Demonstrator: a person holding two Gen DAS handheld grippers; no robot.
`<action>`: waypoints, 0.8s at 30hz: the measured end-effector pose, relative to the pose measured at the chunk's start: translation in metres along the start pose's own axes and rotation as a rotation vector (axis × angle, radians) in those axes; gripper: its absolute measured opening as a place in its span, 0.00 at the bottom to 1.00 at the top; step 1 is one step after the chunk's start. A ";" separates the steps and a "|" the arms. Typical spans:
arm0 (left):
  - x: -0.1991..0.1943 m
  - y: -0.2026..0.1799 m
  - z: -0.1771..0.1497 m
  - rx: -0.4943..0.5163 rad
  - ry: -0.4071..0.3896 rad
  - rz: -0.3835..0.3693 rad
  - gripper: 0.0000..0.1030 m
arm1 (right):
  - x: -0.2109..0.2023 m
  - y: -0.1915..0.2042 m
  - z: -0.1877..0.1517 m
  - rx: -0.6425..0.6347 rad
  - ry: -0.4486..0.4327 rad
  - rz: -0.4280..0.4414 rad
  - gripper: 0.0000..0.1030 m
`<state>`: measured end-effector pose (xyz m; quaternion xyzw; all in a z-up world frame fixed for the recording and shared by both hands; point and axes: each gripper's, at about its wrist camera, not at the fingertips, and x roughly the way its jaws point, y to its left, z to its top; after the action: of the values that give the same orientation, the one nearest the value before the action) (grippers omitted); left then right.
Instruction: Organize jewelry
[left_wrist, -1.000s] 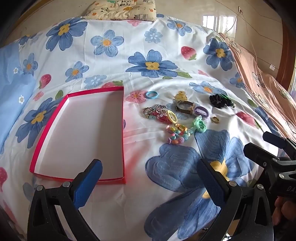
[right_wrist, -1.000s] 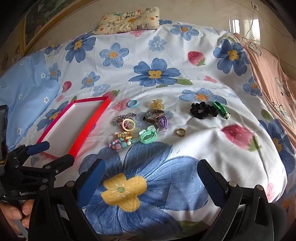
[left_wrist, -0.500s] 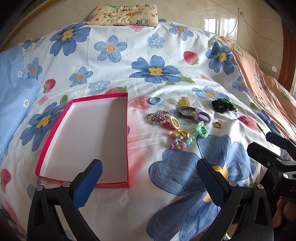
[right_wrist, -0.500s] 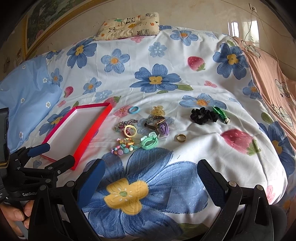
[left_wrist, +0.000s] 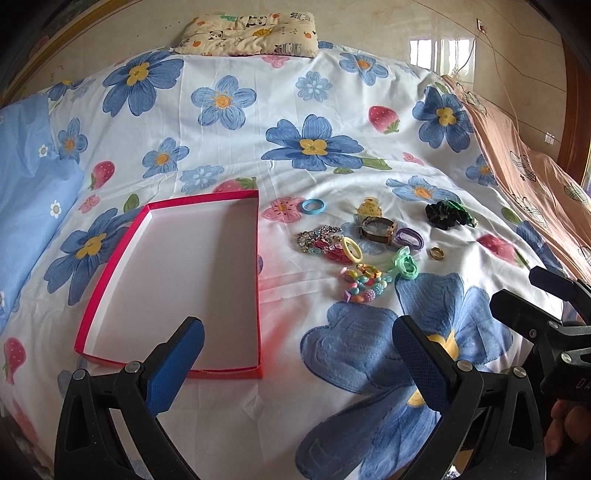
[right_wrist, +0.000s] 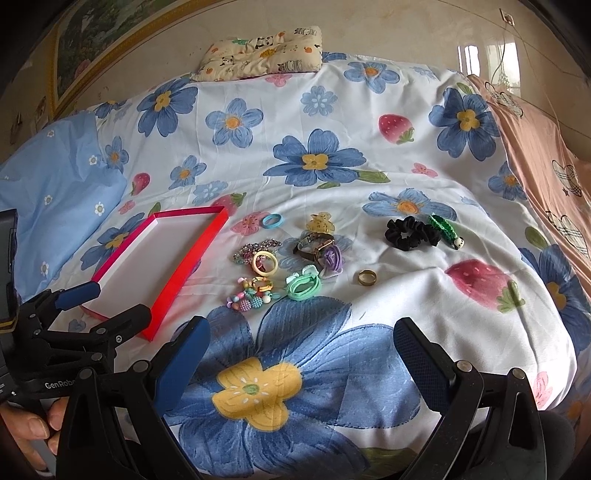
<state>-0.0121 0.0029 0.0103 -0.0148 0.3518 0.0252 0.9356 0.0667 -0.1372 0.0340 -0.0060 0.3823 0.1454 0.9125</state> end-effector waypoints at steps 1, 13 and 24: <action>0.000 0.000 0.000 0.001 0.000 0.000 0.99 | 0.000 0.000 0.000 0.000 0.000 0.000 0.97; 0.002 0.000 0.002 0.004 0.003 0.002 0.99 | 0.000 0.001 0.000 0.002 0.000 0.002 0.97; 0.006 0.001 0.001 0.004 0.009 0.000 0.99 | 0.002 0.001 0.000 0.001 0.003 0.001 0.97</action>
<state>-0.0071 0.0041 0.0069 -0.0131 0.3562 0.0247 0.9340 0.0676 -0.1355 0.0331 -0.0055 0.3836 0.1458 0.9119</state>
